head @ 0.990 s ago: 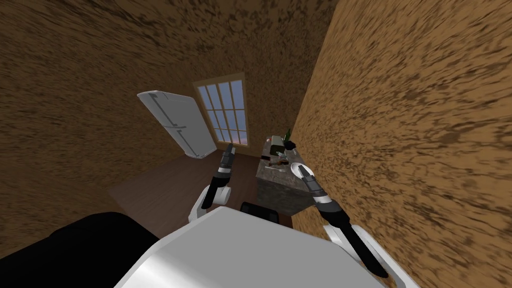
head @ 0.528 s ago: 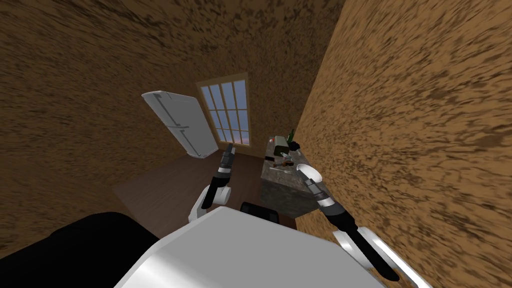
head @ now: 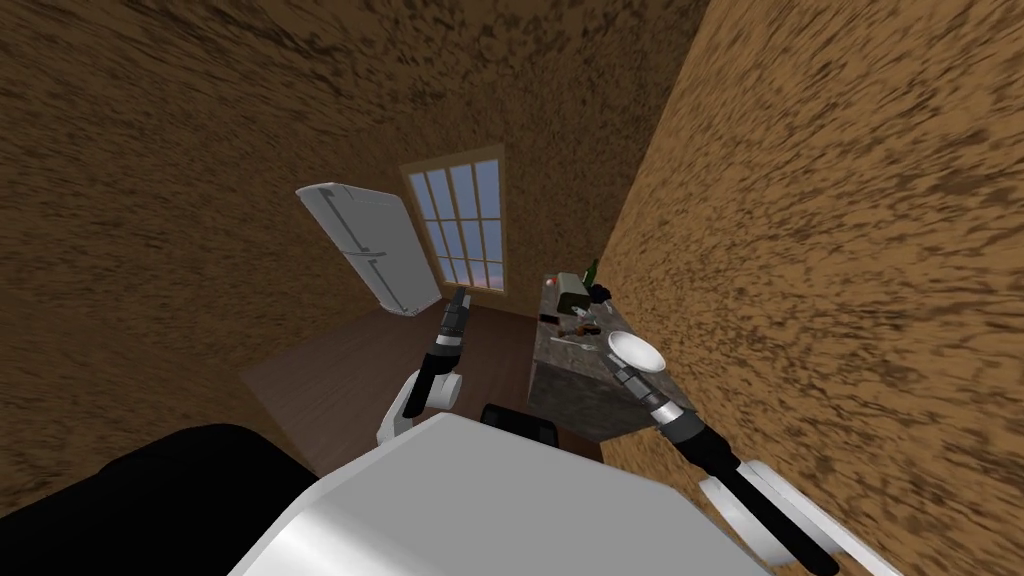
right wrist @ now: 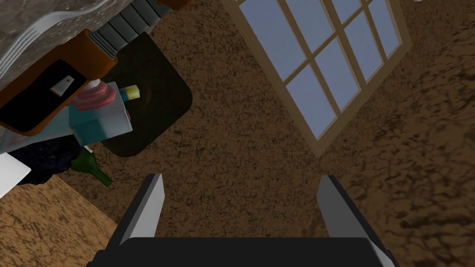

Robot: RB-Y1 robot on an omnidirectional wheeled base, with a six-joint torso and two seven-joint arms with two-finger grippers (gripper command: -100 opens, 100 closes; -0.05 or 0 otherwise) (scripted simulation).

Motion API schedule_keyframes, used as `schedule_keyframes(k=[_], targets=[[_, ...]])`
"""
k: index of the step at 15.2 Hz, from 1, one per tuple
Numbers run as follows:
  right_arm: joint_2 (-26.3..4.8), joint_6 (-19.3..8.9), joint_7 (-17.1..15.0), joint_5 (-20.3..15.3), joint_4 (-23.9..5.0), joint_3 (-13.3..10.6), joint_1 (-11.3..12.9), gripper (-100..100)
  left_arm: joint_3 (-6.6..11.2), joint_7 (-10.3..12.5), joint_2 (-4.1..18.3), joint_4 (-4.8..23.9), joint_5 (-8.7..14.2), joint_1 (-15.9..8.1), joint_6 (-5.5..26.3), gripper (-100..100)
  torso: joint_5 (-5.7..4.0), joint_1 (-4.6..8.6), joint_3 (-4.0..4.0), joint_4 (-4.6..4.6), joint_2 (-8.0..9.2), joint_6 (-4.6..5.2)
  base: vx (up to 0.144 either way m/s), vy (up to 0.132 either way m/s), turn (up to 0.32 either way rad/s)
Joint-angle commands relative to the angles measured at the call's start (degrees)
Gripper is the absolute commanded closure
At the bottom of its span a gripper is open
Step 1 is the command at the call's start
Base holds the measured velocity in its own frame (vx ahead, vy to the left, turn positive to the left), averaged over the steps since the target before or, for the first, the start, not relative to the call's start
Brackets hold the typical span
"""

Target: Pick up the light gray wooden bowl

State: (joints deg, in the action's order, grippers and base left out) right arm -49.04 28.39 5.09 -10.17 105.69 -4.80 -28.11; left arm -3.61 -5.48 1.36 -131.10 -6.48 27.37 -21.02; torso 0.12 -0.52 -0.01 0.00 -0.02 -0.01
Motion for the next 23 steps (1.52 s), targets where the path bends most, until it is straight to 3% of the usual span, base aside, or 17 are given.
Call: schedule_keyframes(k=[1,2,4,5,7,8,10,11,13,14,16,17,19,20,22,23], targets=[[-2.5,-0.1,0.2,-0.3,-0.4,0.0,-0.3,-100,0.0,0.0,0.0,0.0,0.0,0.0,0.0,0,0.0,0.0,0.0,0.0,0.0,0.0,0.011,0.106,0.007],[-4.1,0.3,0.7,-1.3,-2.9,-0.2,-0.4,-100,0.0,0.0,0.0,0.0,0.0,0.0,0.0,0,0.0,0.04,0.0,0.0,0.0,0.0,0.025,0.12,0.043],[-6.2,0.3,0.7,-1.3,-2.9,-0.2,-0.4,-100,0.0,0.0,0.0,0.0,0.0,0.0,0.0,0,0.0,0.0,-0.03,-0.01,-0.06,-0.01,0.02,0.109,0.029],[-7.7,0.7,1.2,-2.3,-5.1,-0.4,-0.6,-100,0.0,0.0,0.0,0.0,0.0,0.0,0.0,0,0.0,0.08,-0.03,-0.01,-0.04,0.0,0.014,0.117,0.049],[-9.8,0.7,1.2,-2.3,-5.3,-0.4,-0.6,-100,0.0,0.0,0.0,0.0,0.0,0.0,0.0,0,0.0,0.02,-0.02,-0.01,-0.03,-0.01,0.008,0.102,0.03],[-11.3,1.1,1.8,-3.3,-7.6,-0.6,-0.9,-100,0.0,0.0,0.0,0.0,0.0,0.0,0.0,0,-0.01,0.11,0.0,0.0,0.0,0.01,0.019,0.09,0.051],[-13.4,1.1,1.8,-3.3,-7.8,-0.6,-0.9,-100,0.0,0.0,0.0,0.0,0.0,0.0,0.0,0,-0.02,0.11,-0.02,-0.01,-0.04,0.0,0.018,0.094,0.029],[-15.1,1.4,2.3,-4.3,-10.2,-0.8,-1.2,-100,0.0,0.0,0.0,0.0,0.0,0.0,0.0,0,-0.02,0.13,-0.02,0.0,-0.03,0.0,0.031,0.123,0.055],[-16.9,1.4,2.3,-4.3,-10.2,-0.8,-1.2,-100,0.0,0.0,0.0,0.0,0.0,0.0,0.0,0,0.0,0.0,-0.05,-0.02,-0.09,-0.01,0.025,0.112,0.029],[-18.7,1.8,2.8,-5.3,-12.3,-1.1,-1.5,-100,0.0,0.0,0.0,0.0,0.0,0.0,0.0,0,0.0,0.07,-0.03,-0.01,-0.05,0.0,0.015,0.105,0.041],[-20.3,1.8,2.8,-5.3,-12.6,-1.1,-1.5,-100,0.0,0.0,0.0,0.0,0.0,0.0,0.0,0,0.0,0.04,-0.02,-0.01,-0.03,-0.01,0.009,0.103,0.037],[-22.2,2.2,3.3,-6.3,-15.0,-1.4,-1.8,-100,0.0,0.0,0.0,0.0,0.0,0.0,0.0,0,-0.01,0.09,-0.01,0.0,-0.01,0.0,0.031,0.095,0.059],[-23.6,2.2,3.3,-6.3,-15.0,-1.4,-1.8,-100,0.0,0.0,0.0,0.0,0.0,0.0,0.0,0,-0.01,0.07,-0.05,-0.02,-0.09,-0.01,0.035,0.098,0.034],[-25.5,2.5,3.9,-7.3,-17.3,-1.7,-2.2,-100,0.01,0.0,0.0,0.0,0.0,0.0,0.0,0,-0.01,0.12,-0.05,-0.02,-0.08,0.01,0.035,0.083,0.054],[-26.8,2.5,3.9,-7.3,-17.3,-1.7,-2.2,-100,0.0,0.0,0.0,0.0,0.0,0.0,0.0,0,-0.02,0.13,-0.05,-0.02,-0.09,-0.01,0.027,0.08,0.037],[-28.9,2.9,4.4,-8.2,-19.6,-2.1,-2.7,-100,0.01,0.0,0.0,0.0,0.0,0.0,0.0,0,-0.03,0.17,-0.04,-0.01,-0.07,0.0,0.026,0.092,0.05]])
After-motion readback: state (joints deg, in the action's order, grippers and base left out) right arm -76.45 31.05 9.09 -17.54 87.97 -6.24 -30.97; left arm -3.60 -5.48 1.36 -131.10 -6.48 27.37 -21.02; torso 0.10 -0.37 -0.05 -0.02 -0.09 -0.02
